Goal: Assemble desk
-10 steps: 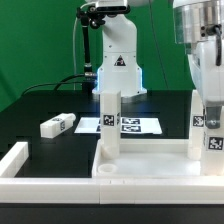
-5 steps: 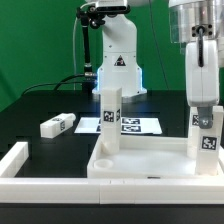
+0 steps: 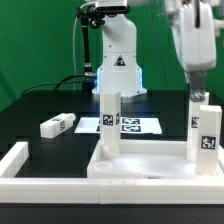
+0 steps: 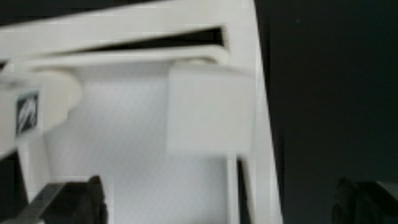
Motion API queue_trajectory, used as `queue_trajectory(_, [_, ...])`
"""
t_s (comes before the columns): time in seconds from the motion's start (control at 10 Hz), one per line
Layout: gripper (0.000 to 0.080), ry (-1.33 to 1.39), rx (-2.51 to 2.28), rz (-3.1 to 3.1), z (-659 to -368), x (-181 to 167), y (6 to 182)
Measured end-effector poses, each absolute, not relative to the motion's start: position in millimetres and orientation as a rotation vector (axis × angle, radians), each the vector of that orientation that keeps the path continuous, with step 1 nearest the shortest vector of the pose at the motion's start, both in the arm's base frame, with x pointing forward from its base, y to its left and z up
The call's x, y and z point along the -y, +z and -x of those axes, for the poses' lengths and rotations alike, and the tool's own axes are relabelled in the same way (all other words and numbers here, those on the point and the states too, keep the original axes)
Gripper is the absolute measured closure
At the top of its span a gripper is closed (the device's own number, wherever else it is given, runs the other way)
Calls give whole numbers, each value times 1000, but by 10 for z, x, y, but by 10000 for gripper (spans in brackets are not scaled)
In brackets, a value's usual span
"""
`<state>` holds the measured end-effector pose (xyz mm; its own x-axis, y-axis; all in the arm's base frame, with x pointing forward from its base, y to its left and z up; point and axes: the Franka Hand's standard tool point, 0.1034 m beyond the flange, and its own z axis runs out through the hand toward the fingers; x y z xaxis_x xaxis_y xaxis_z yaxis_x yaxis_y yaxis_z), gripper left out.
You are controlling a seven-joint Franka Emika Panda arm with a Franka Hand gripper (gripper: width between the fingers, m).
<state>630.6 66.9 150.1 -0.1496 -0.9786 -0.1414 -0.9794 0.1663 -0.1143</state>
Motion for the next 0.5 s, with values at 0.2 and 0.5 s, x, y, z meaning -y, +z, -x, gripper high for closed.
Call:
queue_trajectory(0.2, [150,-7,-2252,1915,-6290,-604,1469])
queue_trajectory(0.5, [150,-6,-2250,1918,-6288,-613,1464])
